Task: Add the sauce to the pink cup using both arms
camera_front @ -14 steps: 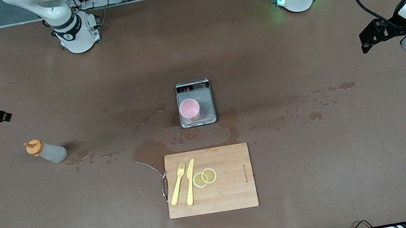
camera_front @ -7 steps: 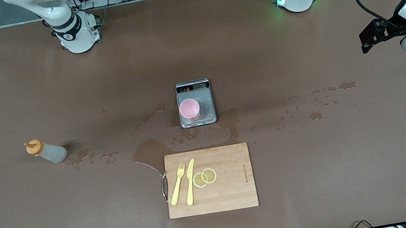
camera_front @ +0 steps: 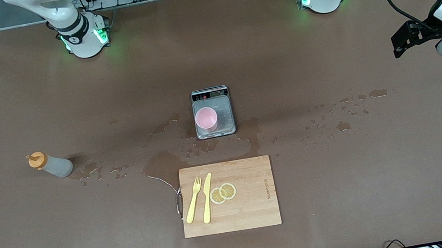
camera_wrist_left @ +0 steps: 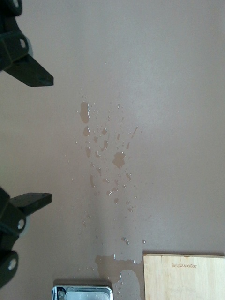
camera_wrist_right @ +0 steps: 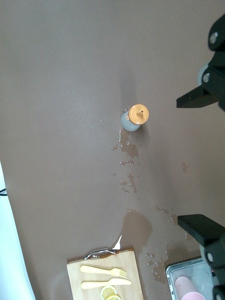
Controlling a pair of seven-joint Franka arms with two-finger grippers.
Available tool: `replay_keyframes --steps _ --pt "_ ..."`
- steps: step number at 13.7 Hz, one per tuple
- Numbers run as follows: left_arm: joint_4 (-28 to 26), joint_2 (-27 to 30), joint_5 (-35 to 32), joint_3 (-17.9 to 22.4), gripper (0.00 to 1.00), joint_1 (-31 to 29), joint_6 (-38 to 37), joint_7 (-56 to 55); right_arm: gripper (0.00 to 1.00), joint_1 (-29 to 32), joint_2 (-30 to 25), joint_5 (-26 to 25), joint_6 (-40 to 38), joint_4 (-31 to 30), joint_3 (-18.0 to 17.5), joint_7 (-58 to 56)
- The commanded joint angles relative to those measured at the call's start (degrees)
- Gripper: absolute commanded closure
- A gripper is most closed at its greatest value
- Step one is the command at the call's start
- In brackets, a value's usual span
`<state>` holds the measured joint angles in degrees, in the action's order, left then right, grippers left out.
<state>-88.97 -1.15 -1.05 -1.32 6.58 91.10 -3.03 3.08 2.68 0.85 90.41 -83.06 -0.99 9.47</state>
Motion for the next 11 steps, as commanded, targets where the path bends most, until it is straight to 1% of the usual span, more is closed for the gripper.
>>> replay_keyframes --steps 1,3,11 --pt "0.03 0.27 -0.71 -0.26 0.0 -0.07 -0.31 -1.02 0.0 -1.23 -0.92 -1.37 -0.23 -0.35 -0.32 -0.5" --pt "0.03 0.36 -0.62 -0.26 0.0 0.02 -0.48 -1.02 0.0 -2.02 -1.19 -1.46 -1.46 -0.69 -0.24 0.11" --pt "0.03 0.27 -0.71 -0.26 0.0 0.02 -0.48 -1.02 0.0 -2.38 -1.63 -1.37 -2.25 -1.14 -0.15 0.29"
